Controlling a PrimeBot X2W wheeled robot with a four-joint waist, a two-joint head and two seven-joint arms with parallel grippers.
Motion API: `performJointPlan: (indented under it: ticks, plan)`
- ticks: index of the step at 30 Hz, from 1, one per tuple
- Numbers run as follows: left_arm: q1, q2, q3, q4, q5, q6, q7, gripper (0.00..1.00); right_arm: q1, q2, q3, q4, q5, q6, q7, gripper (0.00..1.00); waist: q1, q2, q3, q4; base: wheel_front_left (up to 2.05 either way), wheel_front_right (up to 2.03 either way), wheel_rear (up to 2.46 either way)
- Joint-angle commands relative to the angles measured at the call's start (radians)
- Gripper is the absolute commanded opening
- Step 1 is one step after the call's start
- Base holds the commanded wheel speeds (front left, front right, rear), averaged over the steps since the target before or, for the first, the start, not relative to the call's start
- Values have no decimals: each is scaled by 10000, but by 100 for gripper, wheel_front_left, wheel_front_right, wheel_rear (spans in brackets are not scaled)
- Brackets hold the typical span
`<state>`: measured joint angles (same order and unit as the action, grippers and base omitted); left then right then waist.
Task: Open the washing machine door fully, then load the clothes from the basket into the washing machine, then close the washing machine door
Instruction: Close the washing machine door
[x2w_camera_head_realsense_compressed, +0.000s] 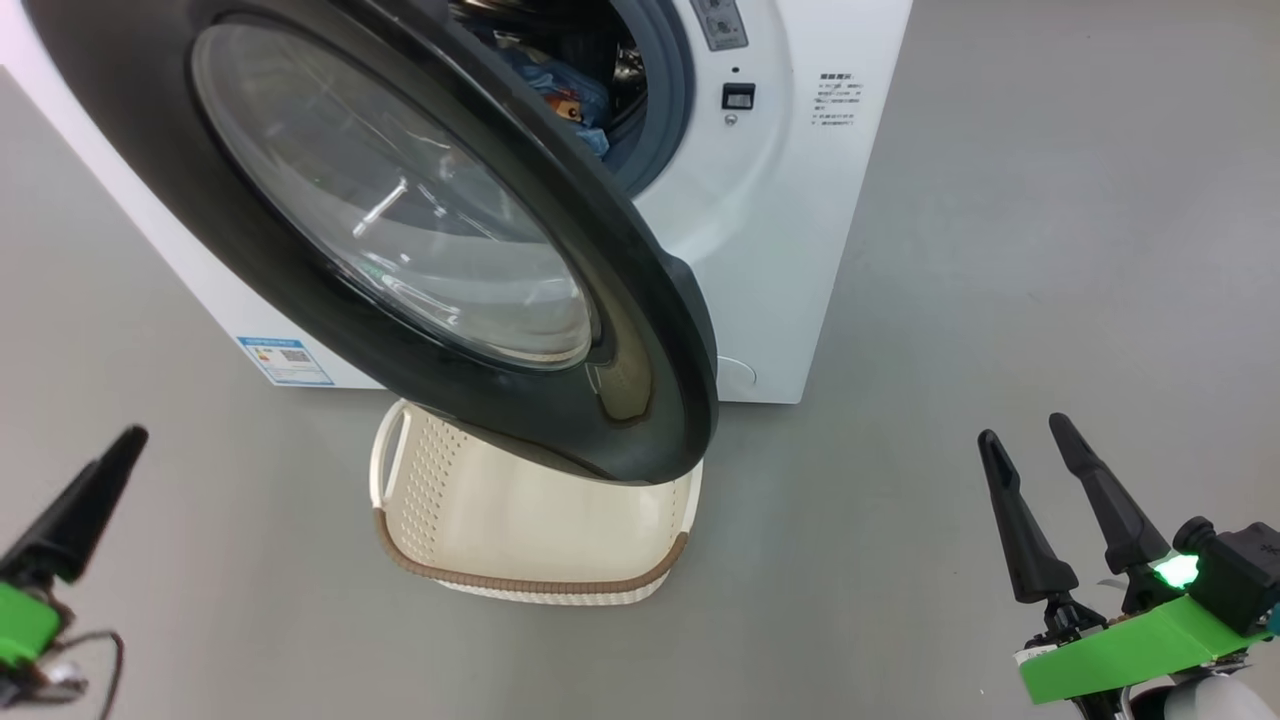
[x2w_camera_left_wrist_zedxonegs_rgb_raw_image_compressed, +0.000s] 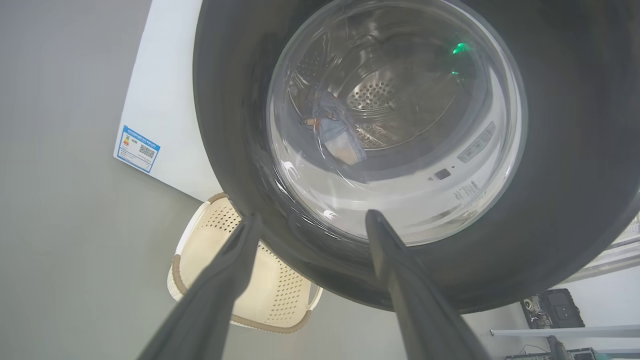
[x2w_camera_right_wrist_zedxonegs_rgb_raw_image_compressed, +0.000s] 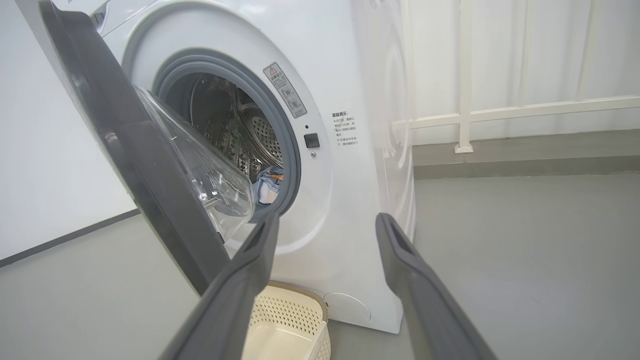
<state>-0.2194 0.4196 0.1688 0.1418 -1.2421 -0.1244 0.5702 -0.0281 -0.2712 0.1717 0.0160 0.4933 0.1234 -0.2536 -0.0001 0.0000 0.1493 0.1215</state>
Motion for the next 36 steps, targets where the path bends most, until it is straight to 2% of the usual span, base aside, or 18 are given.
performJointPlan:
  ticks: [1, 3, 8, 13, 24, 32, 36]
  plan:
    - [-28, 502, 307, -320, 185, -62, -345, 100, -39, -197, 228, -195, 20, 73, -82, 100, 1, 0, -18, 23, 0, 0, 0]
    - [332, 521, 66, -345, 339, -62, -1208, 100, -37, -193, 242, -188, 20, 73, -82, 100, 1, 0, -32, 50, 0, 0, 0]
    - [784, 671, -485, -288, 525, -63, -2498, 100, 2, -210, 247, -191, 32, 73, -82, 100, 1, 0, -51, 87, 0, 0, 0]
    - [956, 836, -899, -162, 550, -63, -3364, 100, 1, -222, 250, -188, 38, 73, -82, 100, 1, 0, -49, 98, 0, 0, 0]
    - [1029, 1588, -2347, 345, 964, -63, -5231, 100, -49, -220, 265, -180, 55, 73, -82, 100, 1, 0, -52, 95, 0, 0, 0]
    - [951, 2035, -3115, 1127, 2675, -63, -7668, 100, -67, -194, 279, -172, 57, 73, -82, 100, 1, 0, -66, 28, 0, 0, 0]
    - [850, 1951, -3076, 1478, 3744, 29, -8216, 100, -61, -189, 237, -187, 49, 73, -82, 100, 1, 0, -70, 37, 0, 0, 0]
